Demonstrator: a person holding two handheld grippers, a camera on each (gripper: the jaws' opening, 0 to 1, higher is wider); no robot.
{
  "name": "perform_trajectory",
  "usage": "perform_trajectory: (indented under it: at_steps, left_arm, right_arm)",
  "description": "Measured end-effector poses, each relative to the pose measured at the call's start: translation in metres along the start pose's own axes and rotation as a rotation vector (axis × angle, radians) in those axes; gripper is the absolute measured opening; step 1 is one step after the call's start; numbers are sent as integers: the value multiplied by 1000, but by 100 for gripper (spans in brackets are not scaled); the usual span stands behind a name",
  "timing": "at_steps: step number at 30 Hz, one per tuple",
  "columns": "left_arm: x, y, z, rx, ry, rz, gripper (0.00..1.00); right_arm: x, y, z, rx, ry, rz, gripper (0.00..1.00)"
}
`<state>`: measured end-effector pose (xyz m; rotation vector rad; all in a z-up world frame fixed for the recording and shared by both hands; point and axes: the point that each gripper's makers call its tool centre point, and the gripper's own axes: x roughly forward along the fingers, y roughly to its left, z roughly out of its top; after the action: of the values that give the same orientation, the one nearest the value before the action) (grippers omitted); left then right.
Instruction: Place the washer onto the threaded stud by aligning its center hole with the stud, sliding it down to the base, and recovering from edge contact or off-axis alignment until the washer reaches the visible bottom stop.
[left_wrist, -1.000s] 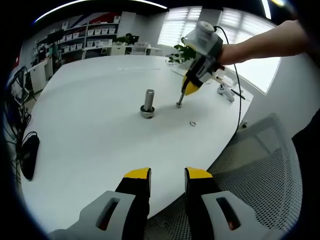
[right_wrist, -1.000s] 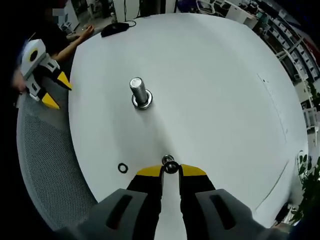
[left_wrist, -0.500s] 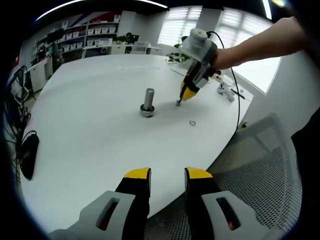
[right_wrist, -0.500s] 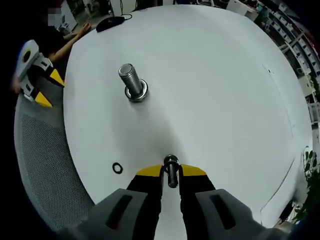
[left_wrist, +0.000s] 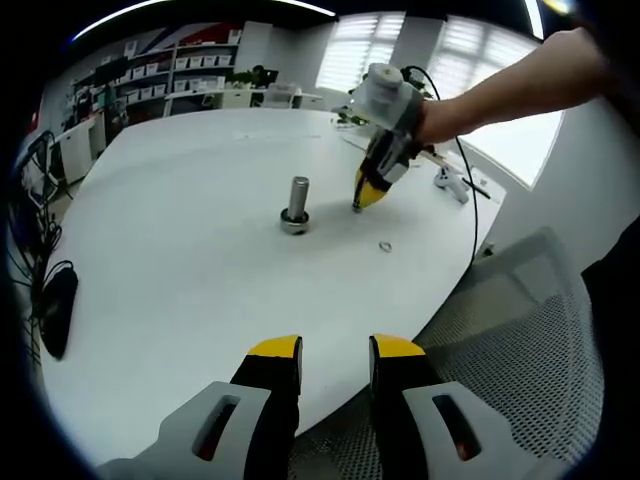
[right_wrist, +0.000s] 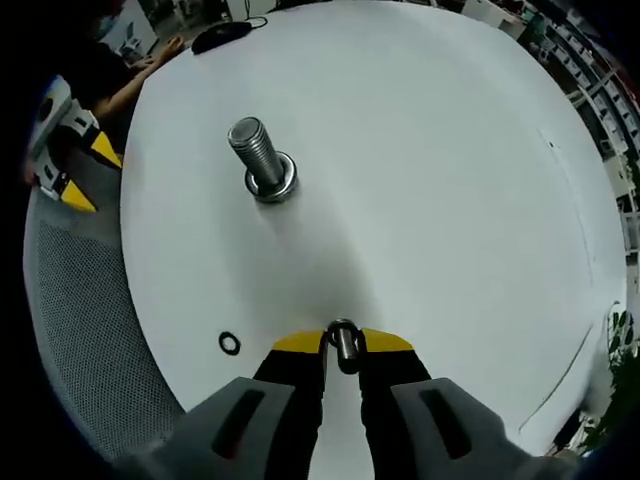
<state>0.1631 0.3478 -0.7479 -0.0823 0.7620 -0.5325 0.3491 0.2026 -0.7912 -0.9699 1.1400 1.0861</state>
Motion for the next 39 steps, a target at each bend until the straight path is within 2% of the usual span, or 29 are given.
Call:
perform_trajectory:
  at_steps: [7, 10, 17, 29, 39]
  left_arm:
    - [1, 1, 0, -2, -1, 2, 25]
    - [0, 1, 1, -1, -5, 2, 25]
    - [0, 1, 1, -1, -6, 3, 25]
    - [0, 1, 0, -1, -2, 3, 25]
    - [-1, 1, 1, -1, -6, 4, 25]
  right_arm:
    - [0, -3, 2, 21, -5, 5, 15]
    - [-1, -1, 3, 56, -18, 16, 16]
    - [-4, 0, 2, 65, -34, 7, 19]
    - [-14, 2, -20, 83, -40, -28, 25]
    - [-23, 15, -36, 102, -47, -34, 28]
